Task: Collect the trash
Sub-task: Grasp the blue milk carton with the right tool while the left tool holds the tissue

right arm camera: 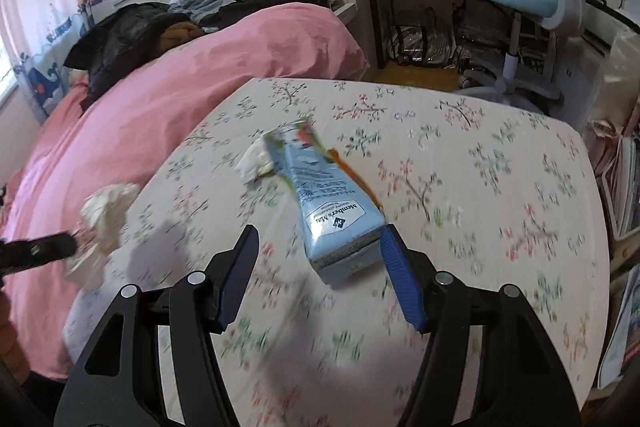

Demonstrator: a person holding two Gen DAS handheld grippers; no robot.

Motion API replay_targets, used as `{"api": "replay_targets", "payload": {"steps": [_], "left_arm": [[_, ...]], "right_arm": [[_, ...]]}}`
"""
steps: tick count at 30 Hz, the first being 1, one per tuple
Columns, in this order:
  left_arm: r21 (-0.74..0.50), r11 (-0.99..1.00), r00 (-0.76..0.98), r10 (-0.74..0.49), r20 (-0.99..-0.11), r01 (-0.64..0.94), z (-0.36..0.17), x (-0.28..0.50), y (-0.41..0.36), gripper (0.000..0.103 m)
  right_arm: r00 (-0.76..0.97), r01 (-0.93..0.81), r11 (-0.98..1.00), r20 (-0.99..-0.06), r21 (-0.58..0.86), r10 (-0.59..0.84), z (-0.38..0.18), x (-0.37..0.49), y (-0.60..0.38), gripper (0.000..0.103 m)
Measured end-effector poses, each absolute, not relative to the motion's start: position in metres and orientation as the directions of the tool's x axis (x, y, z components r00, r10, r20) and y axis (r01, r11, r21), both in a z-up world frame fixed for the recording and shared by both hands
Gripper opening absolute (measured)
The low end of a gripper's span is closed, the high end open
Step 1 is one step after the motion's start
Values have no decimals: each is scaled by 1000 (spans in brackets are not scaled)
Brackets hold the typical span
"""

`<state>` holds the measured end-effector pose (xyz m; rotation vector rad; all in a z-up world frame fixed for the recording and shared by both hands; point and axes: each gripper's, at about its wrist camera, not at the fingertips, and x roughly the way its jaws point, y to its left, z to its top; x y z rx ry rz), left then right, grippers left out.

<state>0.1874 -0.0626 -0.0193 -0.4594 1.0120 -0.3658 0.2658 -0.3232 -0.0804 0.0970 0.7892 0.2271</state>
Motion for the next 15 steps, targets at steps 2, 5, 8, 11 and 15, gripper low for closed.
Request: {"api": "replay_targets", "payload": {"steps": [2, 5, 8, 11, 15], "left_arm": [[-518, 851, 477, -493, -728, 88, -20, 187, -65, 9], [-497, 862, 464, -481, -744, 96, -24, 187, -69, 9], [-490, 866, 456, -476, -752, 95, -27, 187, -71, 9], [-484, 869, 456, -472, -754, 98, -26, 187, -72, 9], [-460, 884, 460, -446, -768, 89, -29, 187, -71, 9]], "right_arm": [[681, -154, 974, -697, 164, 225, -86, 279, -322, 61], [672, -145, 976, -708, 164, 219, -98, 297, -323, 61], [677, -171, 970, -696, 171, 242, -102, 300, -322, 56], [682, -187, 962, -679, 198, 273, -98, 297, -325, 40], [676, -211, 962, -684, 174, 272, -89, 289, -325, 40]]}}
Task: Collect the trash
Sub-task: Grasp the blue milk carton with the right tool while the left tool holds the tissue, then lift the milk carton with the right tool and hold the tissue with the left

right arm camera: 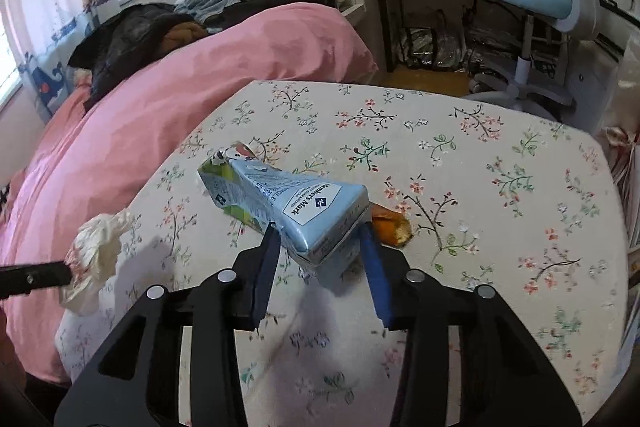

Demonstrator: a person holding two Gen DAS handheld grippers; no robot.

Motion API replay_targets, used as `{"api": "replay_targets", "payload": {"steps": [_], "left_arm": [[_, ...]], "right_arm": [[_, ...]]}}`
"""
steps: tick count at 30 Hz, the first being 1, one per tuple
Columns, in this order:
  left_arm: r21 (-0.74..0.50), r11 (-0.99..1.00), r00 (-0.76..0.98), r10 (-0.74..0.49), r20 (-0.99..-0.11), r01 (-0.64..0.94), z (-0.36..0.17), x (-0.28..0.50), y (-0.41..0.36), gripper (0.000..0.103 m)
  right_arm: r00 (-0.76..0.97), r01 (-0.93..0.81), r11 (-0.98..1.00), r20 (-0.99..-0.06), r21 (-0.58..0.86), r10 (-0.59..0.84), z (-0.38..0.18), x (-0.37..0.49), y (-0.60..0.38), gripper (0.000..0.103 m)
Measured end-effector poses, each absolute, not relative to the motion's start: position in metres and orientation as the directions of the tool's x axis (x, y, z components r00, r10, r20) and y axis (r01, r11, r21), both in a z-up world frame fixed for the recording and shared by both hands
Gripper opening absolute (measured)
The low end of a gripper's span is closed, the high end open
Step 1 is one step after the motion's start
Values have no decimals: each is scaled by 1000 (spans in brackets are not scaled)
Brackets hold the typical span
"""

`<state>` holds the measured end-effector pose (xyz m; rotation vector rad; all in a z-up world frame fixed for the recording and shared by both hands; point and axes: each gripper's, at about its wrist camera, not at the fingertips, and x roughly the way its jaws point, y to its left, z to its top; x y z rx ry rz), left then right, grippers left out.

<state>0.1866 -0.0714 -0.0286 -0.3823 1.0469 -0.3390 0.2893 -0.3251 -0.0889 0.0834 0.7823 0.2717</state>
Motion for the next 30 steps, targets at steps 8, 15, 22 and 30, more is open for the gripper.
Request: {"api": "replay_targets", "payload": {"steps": [8, 15, 22, 30], "left_arm": [[-449, 887, 465, -444, -766, 107, -27, 185, -76, 9], [-444, 891, 461, -434, -774, 94, -30, 191, -71, 9], [-437, 892, 455, -438, -775, 115, -29, 190, -80, 9], [-434, 891, 427, -446, -786, 133, -36, 183, -83, 9]], "right_arm": [[712, -235, 971, -672, 43, 202, -83, 305, -308, 73], [656, -328, 944, -726, -27, 208, -101, 333, -285, 67], [590, -405, 912, -781, -69, 203, -101, 300, -280, 47], [558, -305, 946, -826, -111, 83, -94, 225, -313, 47]]}}
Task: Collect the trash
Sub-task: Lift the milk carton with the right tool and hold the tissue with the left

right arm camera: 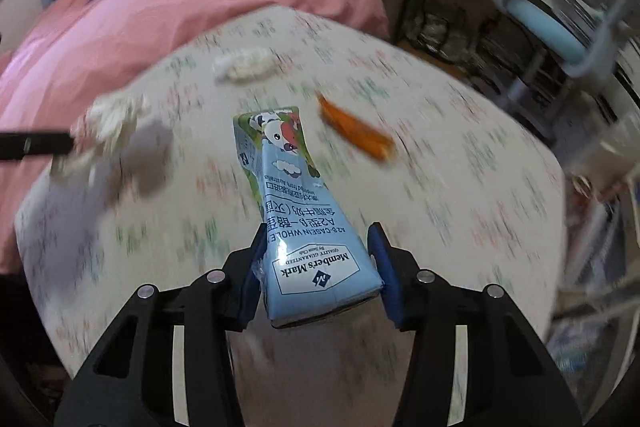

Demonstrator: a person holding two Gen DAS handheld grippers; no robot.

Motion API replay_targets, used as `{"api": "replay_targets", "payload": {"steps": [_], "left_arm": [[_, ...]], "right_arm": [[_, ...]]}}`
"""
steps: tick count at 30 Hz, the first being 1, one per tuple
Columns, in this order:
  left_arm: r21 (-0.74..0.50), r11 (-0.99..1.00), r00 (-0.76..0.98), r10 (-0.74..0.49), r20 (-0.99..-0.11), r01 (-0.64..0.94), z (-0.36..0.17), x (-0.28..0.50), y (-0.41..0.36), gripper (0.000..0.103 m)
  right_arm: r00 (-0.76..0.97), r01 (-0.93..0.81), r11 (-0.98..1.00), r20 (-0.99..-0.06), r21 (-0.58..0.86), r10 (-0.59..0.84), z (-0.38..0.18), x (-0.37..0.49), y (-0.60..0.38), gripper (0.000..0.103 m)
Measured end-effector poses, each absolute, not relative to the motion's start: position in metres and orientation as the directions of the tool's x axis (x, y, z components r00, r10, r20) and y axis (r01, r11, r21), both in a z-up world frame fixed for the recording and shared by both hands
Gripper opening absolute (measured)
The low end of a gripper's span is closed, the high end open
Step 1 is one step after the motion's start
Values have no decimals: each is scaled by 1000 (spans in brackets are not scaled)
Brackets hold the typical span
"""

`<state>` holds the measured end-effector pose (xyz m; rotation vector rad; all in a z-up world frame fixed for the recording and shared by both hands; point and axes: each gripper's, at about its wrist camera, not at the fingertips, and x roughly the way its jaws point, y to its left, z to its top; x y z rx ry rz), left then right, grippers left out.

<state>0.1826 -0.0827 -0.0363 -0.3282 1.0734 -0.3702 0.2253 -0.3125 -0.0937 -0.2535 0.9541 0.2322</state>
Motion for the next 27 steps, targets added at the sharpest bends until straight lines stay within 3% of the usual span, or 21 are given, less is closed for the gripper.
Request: {"api": "replay_targets", "payload": {"steps": [7, 16, 18, 22, 27], "left_arm": [[-418, 891, 404, -453, -795, 176, -40, 174, -96, 9], [-376, 905, 386, -426, -818, 200, -48, 168, -104, 9], [-371, 905, 394, -424, -815, 207, -47, 167, -104, 9], [-311, 923, 440, -381, -813, 226, -39, 164, -108, 9], [-206, 948, 536, -309, -786, 244, -24, 157, -114, 9]], "right_arm": [[523, -231, 971, -849, -59, 73, -100, 170, -339, 48], [543, -264, 960, -837, -97, 65, -112, 179, -317, 55], [544, -270, 959, -836, -88, 76, -112, 180, -316, 44], [565, -249, 969, -813, 0, 145, -105, 182, -326, 41], [589, -192, 958, -755, 213, 286, -92, 185, -352, 41]]}}
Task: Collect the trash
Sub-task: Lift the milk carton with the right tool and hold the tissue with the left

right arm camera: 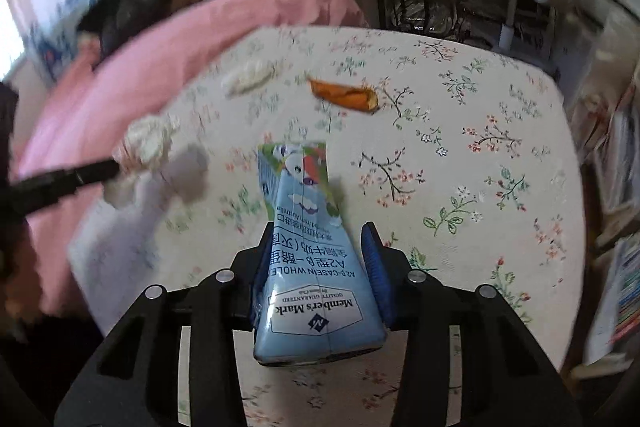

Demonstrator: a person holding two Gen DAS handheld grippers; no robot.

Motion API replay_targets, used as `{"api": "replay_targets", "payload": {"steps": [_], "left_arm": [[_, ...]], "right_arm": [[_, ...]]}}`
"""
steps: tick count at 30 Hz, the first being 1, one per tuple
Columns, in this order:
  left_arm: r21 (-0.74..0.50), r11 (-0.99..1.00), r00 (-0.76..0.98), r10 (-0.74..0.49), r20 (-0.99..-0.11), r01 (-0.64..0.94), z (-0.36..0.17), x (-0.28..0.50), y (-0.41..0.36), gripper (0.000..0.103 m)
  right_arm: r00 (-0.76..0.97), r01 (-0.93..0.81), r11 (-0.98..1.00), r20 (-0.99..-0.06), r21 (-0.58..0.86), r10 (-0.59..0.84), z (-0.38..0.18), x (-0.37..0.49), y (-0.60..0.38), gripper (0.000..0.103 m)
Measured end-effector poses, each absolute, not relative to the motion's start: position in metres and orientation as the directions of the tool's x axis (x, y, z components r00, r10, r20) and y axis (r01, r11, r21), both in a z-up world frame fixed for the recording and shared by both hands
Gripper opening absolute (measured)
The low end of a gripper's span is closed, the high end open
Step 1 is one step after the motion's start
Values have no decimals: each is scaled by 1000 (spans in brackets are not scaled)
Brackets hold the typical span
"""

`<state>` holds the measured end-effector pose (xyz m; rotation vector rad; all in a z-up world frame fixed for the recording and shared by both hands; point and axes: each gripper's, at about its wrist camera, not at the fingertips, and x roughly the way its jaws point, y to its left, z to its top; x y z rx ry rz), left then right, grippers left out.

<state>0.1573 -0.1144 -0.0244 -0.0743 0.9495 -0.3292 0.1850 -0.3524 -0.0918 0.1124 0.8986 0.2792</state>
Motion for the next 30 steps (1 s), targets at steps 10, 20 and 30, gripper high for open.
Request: {"api": "replay_targets", "payload": {"steps": [10, 20, 30], "left_arm": [[-150, 956, 588, -275, -761, 252, -17, 157, -121, 9], [-123, 956, 592, -262, -763, 265, -17, 154, -127, 9], [-101, 958, 625, -253, -739, 268, -13, 150, -127, 9]], "right_arm": [[597, -203, 934, -720, 293, 355, -83, 182, -351, 40], [516, -262, 960, -826, 98, 225, -112, 184, -316, 42], [512, -245, 928, -775, 282, 371, -116, 185, -327, 40]]}}
